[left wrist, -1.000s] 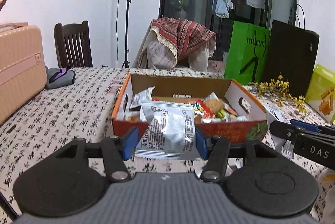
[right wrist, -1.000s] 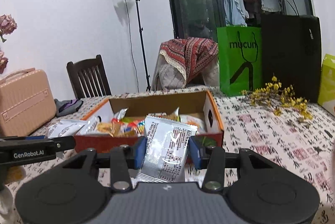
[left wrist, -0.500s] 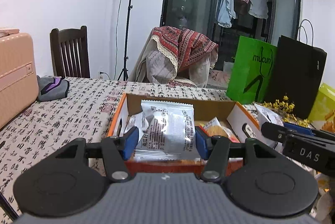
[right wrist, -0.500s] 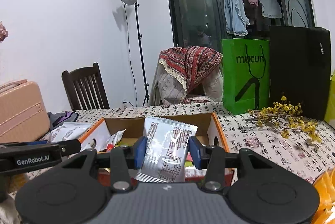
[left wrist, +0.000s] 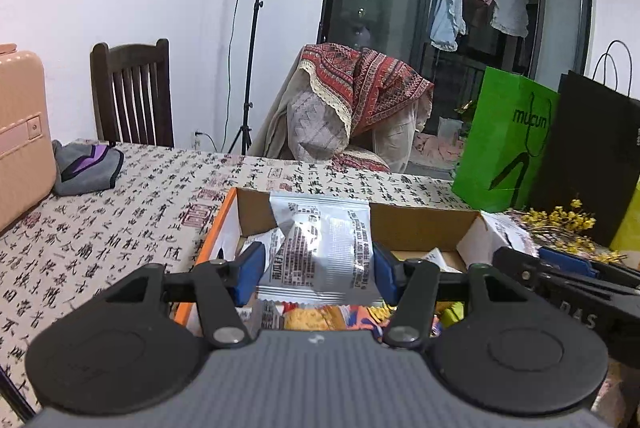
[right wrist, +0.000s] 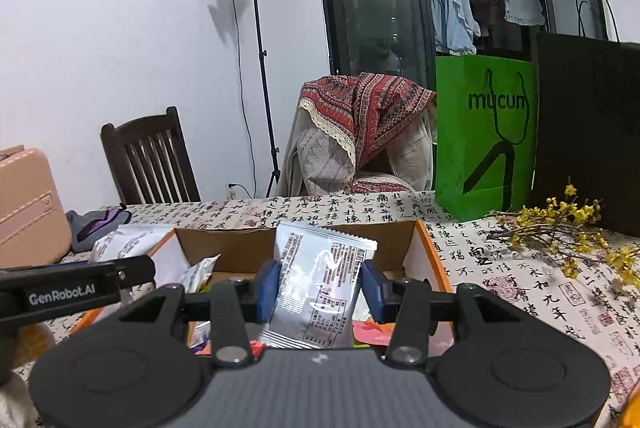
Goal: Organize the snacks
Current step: 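Carry both held white packets over the orange box, then open both tools to drop the packets into the box, then move both open tools back to the last white packets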
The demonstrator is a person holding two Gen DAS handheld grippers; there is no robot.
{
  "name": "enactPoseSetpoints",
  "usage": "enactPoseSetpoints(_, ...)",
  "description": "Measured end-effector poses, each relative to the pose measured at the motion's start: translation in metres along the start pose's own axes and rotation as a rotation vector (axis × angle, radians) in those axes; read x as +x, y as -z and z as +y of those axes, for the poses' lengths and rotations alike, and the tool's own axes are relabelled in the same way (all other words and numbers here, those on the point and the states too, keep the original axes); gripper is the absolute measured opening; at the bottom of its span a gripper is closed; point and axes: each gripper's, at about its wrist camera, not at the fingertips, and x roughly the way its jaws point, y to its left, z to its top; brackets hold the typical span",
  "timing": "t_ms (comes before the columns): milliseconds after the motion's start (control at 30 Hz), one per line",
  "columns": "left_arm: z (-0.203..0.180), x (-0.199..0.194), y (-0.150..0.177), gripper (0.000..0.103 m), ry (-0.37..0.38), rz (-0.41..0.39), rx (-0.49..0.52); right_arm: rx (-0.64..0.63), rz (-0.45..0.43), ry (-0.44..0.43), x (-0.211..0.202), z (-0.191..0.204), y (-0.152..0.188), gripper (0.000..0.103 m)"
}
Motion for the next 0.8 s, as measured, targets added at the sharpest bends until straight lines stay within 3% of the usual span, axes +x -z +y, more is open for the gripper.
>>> enactPoseSetpoints(200,0.003,0.022,0.015,0.058,-0.029,-0.021,0.045,0.024,0.01,-0.019,0.011,-0.014,0.013,0.044)
enactPoseSetpoints(400,0.005,0.022,0.02,0.059,-0.008,-0.041,0.046,0.012,0.016,-0.024,0.012,-0.013,0.016,0.045)
enactPoseSetpoints(467,0.004,0.017,0.02,0.067,-0.005,-0.065,0.048,0.014,0.019,-0.028,0.012,-0.014,0.017,0.047)
enactPoseSetpoints(500,0.005,0.014,0.021,0.08,-0.005,-0.078,0.041,0.016,0.017,-0.029,0.011,-0.014,0.017,0.047)
enactPoseSetpoints(533,0.006,0.012,0.02,0.092,-0.008,-0.093,0.033,0.021,0.017,-0.031,0.011,-0.015,0.017,0.056)
enactPoseSetpoints(600,0.007,0.007,0.02,0.101,-0.017,-0.125,0.02,0.03,0.011,-0.029,0.01,-0.017,0.017,0.075)
enactPoseSetpoints(700,0.011,0.003,0.019,0.103,-0.018,-0.15,-0.01,0.042,0.005,-0.029,0.009,-0.02,0.016,0.1)
enactPoseSetpoints(800,0.015,0.002,0.017,0.103,-0.025,-0.145,-0.033,0.047,0.008,-0.016,0.01,-0.021,0.017,0.103)
